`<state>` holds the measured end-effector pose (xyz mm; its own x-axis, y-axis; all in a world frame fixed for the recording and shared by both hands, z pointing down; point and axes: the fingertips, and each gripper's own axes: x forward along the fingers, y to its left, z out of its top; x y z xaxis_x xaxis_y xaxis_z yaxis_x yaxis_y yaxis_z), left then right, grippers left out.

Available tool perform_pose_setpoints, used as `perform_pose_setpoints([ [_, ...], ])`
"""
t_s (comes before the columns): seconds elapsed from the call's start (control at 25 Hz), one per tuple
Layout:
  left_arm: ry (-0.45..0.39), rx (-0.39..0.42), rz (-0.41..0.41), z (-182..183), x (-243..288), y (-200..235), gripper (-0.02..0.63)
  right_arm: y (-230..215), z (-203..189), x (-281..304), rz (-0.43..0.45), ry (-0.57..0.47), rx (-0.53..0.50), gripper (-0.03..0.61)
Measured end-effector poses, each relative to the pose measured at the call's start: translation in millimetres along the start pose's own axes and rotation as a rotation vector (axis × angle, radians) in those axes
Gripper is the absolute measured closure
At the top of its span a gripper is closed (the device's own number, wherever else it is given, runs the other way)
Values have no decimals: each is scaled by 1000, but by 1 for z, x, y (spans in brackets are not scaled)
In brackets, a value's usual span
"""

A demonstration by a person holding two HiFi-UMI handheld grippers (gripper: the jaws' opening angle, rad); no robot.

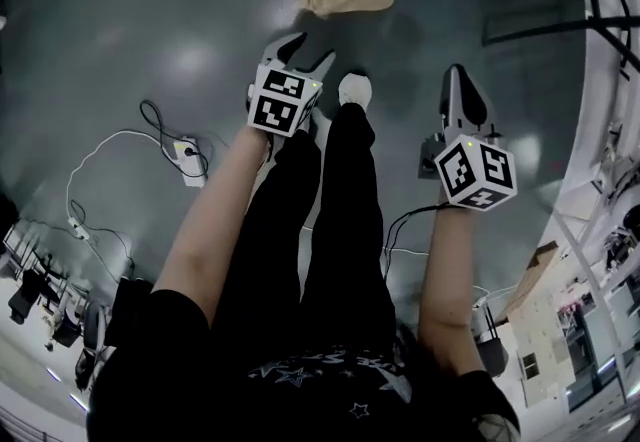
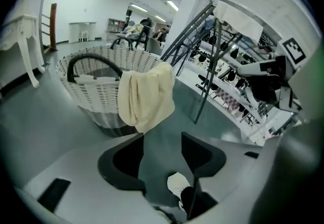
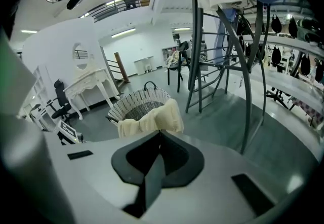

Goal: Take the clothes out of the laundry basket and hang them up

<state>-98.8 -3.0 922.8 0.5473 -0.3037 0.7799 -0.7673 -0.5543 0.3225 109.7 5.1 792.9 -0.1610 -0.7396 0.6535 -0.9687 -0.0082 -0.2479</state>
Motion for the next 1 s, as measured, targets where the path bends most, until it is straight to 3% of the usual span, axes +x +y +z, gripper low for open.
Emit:
perform_pose_setpoints([
  [0.12, -5, -92, -29, -12, 36, 15, 353, 0, -20, 21, 22, 20, 2, 569],
  [0.32, -31, -168, -17, -18, 78, 34, 319, 5, -40, 37, 76, 46, -29, 569],
  [0.56, -41, -163, -13, -9, 108, 37, 321, 4, -56, 48, 109, 76, -49, 569],
  [0.6, -49, -166, -6, -6, 107, 38, 336, 3, -57, 48, 109, 79, -47, 569],
  [0.76, -68, -162, 26, 2, 88, 35, 526, 3, -58, 46, 114, 90, -40, 569],
  [1.0, -92, -178, -59, 7, 34, 2, 578, 14, -41, 40, 133, 98, -61, 569],
])
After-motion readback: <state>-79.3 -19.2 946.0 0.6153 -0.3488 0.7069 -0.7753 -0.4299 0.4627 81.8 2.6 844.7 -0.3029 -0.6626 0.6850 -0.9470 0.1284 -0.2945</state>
